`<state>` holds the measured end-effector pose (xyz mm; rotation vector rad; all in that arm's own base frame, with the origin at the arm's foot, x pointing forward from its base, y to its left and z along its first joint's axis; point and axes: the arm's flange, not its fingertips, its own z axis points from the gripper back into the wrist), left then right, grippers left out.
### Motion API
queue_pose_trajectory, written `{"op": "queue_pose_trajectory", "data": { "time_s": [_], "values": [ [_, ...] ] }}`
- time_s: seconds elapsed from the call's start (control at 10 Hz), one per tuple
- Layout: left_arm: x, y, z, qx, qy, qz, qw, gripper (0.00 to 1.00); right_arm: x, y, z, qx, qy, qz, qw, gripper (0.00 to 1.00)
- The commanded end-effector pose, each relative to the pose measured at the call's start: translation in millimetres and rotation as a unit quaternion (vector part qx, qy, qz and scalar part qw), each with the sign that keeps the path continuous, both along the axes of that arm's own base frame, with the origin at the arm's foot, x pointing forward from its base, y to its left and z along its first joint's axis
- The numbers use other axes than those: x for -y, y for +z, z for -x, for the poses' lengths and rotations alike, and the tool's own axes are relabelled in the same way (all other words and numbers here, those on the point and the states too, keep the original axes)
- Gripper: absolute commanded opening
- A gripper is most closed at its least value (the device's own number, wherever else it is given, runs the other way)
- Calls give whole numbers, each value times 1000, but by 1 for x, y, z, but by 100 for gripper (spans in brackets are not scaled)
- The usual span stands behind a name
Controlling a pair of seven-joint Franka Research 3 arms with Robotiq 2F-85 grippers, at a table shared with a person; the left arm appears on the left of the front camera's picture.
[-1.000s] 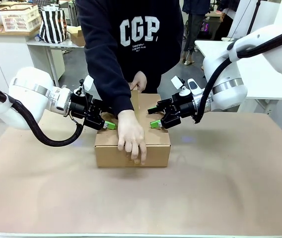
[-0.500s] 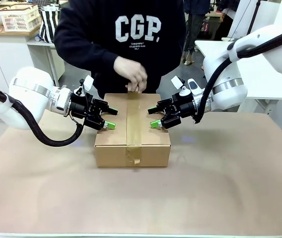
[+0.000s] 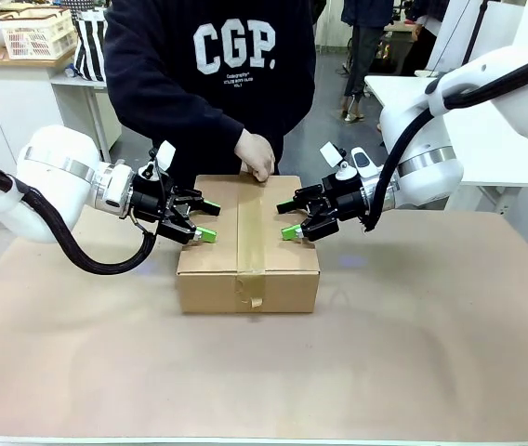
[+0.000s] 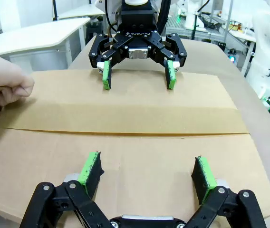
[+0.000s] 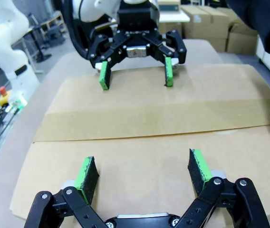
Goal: Pack the gift set into the box.
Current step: Press and hold the closed box until the human finishes sealing it.
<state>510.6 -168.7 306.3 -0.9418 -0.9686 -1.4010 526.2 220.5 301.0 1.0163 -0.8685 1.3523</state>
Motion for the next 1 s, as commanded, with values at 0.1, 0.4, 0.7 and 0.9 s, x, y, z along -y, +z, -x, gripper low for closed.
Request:
{"op": "queue_pose_trajectory", "data": {
  "time_s": [0.1,0.4,0.7,0.9],
  "values": [
    [-1,-3,1,-2,0,-2,1000,100,0,-3,1,-1,0,3,1000,100],
    [-1,-3,1,-2,0,-2,1000,100,0,-3,1,-1,0,3,1000,100],
    [-1,-3,1,-2,0,-2,1000,100,0,-3,1,-1,0,3,1000,100],
    [-1,-3,1,-2,0,-2,1000,100,0,-3,1,-1,0,3,1000,100]
  ]
}}
